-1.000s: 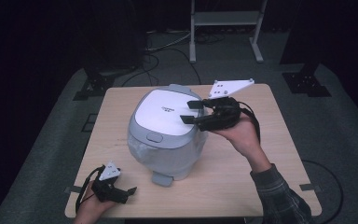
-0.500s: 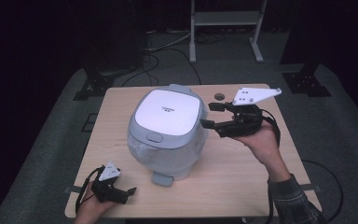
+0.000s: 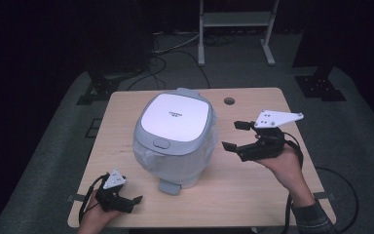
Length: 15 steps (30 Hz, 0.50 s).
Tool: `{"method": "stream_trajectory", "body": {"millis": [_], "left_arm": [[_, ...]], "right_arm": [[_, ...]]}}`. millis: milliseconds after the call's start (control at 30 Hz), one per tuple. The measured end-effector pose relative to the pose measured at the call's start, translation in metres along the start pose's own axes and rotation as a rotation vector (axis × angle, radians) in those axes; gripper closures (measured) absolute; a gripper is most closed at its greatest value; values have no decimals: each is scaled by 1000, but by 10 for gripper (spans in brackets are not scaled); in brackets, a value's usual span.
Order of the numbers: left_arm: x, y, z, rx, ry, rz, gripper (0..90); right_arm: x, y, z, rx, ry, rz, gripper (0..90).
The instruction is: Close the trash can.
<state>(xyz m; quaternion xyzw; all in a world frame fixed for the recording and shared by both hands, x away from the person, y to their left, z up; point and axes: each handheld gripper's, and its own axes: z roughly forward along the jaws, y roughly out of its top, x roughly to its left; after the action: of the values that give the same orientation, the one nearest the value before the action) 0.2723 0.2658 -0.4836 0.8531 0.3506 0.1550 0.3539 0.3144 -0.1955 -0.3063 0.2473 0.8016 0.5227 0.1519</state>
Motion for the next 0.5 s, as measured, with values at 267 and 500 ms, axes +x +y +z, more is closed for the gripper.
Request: {"method": "stream_trajectory", "body": {"millis": [267,500], "left_arm": [[0,0,0,0,0,0,0],[0,0,0,1,0,0,0]], "right_arm": [[-5,-32,4,57,-56,42,84],[-8,-61,5,98,-75,69,9]]}}
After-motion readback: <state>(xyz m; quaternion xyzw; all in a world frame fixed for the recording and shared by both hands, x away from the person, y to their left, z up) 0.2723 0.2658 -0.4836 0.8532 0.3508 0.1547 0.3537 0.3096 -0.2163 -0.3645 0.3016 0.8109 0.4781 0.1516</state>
